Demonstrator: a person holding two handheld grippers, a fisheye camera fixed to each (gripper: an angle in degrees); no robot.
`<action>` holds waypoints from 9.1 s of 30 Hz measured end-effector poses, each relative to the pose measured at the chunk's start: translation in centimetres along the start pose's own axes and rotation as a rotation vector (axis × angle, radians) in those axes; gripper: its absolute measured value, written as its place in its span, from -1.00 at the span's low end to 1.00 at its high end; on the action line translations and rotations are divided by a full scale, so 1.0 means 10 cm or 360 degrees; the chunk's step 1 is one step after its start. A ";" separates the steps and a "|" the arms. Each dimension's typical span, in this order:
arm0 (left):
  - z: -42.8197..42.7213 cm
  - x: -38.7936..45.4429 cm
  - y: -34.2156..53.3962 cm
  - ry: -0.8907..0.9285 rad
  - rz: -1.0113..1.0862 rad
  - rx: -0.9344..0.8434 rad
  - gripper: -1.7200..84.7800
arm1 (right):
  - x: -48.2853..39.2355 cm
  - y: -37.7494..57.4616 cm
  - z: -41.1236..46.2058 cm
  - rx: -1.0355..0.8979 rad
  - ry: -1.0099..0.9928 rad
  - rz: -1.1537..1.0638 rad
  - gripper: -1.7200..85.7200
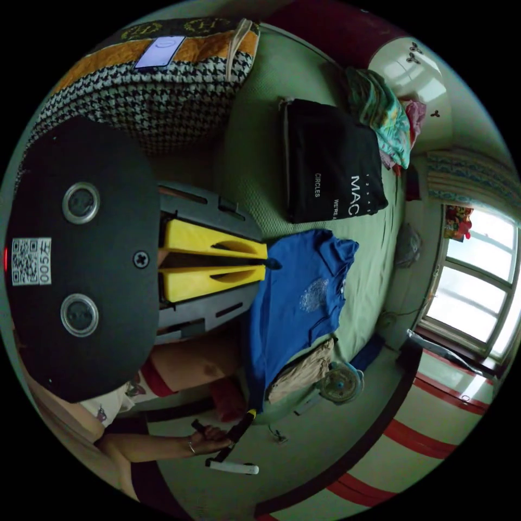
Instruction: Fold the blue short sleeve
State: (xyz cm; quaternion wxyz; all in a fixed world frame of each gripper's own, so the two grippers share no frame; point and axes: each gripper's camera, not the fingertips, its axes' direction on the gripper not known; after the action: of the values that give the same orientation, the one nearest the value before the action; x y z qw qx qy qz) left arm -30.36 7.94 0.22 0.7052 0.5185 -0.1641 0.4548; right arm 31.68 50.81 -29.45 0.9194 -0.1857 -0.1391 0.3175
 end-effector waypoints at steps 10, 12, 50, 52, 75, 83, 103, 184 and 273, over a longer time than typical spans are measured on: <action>-0.26 -0.04 0.10 0.0042 0.0133 -0.0029 -0.92 | -0.18 -0.10 -0.25 -0.0025 -0.0046 -0.0213 -1.00; -0.22 -0.03 0.09 0.0053 0.0178 -0.0054 -0.91 | -0.20 -0.13 -0.22 -0.0039 -0.0041 -0.0268 -1.00; 2.65 -0.05 -1.84 -0.0139 0.0354 -0.0325 -0.89 | -1.55 -2.44 3.22 -0.0221 0.0106 -0.0685 -0.86; 2.63 -0.12 -1.90 -0.0111 0.0330 -0.0319 -0.92 | -1.49 -2.51 3.20 -0.0183 0.0077 -0.0644 -0.94; 2.01 -0.01 -1.08 -0.0092 -0.0095 -0.0188 -0.98 | -0.95 -1.93 2.53 -0.0226 -0.0049 -0.0141 -0.98; 2.50 1.27 -0.33 -0.0016 0.0026 -0.0476 -0.98 | -2.19 -0.92 2.57 -0.0441 -0.0161 -0.0330 -0.98; 2.81 2.41 0.21 -0.0098 -0.0015 -0.0474 -0.98 | -2.79 -0.54 2.73 -0.0412 0.0036 -0.0526 -0.98; 2.36 3.95 0.80 -0.0311 0.0099 -0.0498 -0.98 | -3.13 -0.07 2.73 -0.0519 -0.0113 -0.0378 -0.98; 2.82 4.34 0.34 -0.0339 0.0107 -0.0500 -0.98 | -2.86 -0.14 2.67 -0.0509 -0.0081 -0.0411 -0.98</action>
State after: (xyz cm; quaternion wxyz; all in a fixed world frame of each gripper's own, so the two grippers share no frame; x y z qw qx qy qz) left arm -3.23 3.68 44.22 0.7406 0.4415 -0.3239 0.3894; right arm 0.76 38.38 -8.97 0.9074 -0.3020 -0.2336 0.1754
